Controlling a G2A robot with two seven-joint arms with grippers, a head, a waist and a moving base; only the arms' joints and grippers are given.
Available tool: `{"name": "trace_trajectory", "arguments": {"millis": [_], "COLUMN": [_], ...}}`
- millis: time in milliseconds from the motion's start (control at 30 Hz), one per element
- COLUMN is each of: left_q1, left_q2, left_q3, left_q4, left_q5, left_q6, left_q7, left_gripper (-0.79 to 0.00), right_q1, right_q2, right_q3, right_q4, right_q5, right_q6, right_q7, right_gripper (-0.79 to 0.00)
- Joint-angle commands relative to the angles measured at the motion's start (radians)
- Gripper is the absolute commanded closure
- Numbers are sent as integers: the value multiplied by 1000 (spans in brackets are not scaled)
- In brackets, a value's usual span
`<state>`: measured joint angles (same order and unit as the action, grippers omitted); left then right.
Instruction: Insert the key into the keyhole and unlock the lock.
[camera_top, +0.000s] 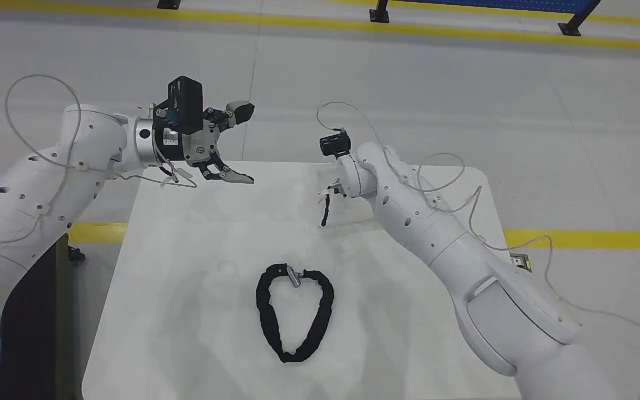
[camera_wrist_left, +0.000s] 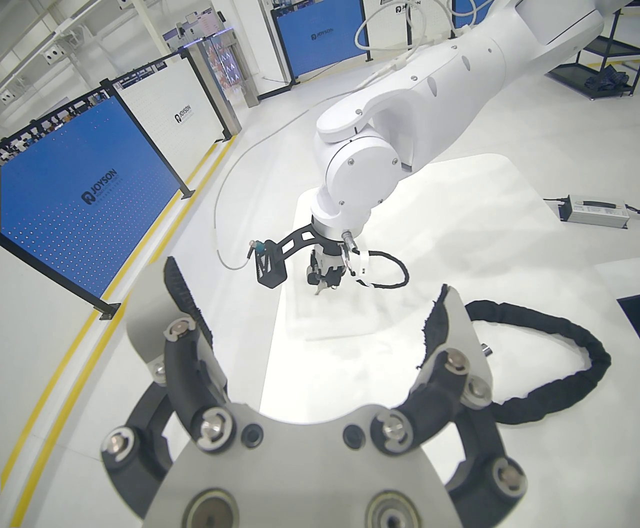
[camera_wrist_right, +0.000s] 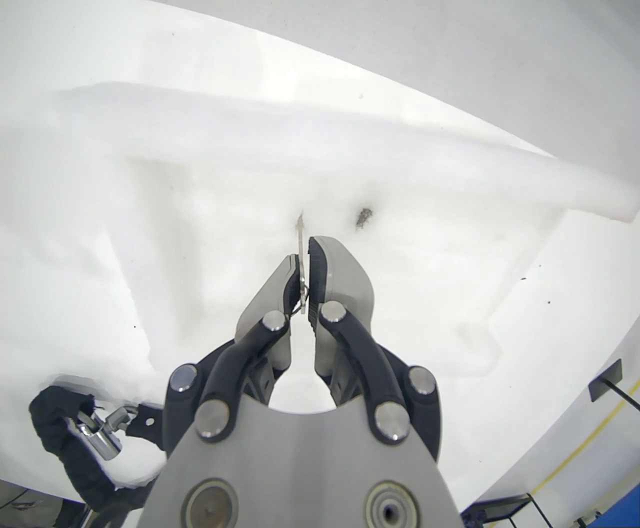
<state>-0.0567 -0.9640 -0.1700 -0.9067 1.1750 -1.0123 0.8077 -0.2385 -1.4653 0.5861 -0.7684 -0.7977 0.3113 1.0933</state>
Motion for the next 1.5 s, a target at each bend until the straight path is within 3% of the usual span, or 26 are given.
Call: {"name": "trace_trajectory", "arguments": {"millis": [0,400,633,900,1267,1467], "left_q1": [0,0,0,0,0,0], "left_q2": [0,0,0,0,0,0], "left_q3": [0,0,0,0,0,0], "left_q4": [0,0,0,0,0,0], "left_q5": [0,0,0,0,0,0], "left_q6": [0,0,0,0,0,0], "left_q7": [0,0,0,0,0,0], "left_gripper": [-785,-785,-785,-785,-785,-785], "right_q1": [1,-26,-34,-33,-107,-254], "right_q2": [-3,-30,-28,-14,44,101], "right_q3": [-6,-17,38,86,241,396], "right_q4": [0,42,33,5,-219,-492], "right_q5": [-22,-105,-41,-59,30,127], "right_q6": [3,78,11,8,-136,-235], "right_q7": [9,-41,-10,22,106,191], "right_gripper": [0,0,0,0,0,0]}}
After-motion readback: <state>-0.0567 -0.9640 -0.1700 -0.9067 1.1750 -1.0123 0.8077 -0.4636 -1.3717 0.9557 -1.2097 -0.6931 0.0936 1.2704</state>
